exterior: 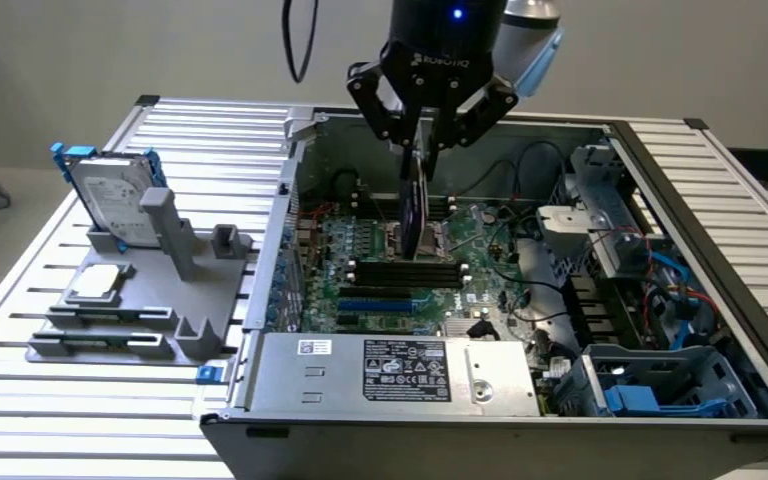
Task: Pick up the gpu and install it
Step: 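Pick up the gpu and move the gpu toward the slot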
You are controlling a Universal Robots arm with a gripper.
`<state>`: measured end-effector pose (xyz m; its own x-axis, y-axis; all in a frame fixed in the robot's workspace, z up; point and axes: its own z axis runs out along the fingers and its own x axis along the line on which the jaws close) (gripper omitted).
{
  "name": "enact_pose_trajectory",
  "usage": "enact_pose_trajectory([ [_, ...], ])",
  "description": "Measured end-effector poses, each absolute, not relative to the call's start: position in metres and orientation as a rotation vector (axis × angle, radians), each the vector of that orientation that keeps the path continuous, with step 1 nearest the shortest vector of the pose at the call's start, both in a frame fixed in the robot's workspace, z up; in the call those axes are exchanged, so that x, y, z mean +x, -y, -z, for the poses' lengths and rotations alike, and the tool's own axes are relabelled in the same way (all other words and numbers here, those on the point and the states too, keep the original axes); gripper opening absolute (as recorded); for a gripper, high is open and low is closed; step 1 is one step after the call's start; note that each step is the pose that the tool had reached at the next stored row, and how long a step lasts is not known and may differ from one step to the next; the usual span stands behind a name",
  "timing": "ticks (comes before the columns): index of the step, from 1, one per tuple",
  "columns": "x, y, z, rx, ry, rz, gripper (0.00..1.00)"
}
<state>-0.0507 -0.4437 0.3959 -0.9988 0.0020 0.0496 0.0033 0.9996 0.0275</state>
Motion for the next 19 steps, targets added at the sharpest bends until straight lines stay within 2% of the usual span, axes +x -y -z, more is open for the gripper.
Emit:
enact_pose_trajectory([
  [11,-0.048,0.439,-0.376,-0.004,3.092,0.043,0.26],
  [19,-0.048,0.439,-0.375,-0.004,3.089,0.043,0.26],
])
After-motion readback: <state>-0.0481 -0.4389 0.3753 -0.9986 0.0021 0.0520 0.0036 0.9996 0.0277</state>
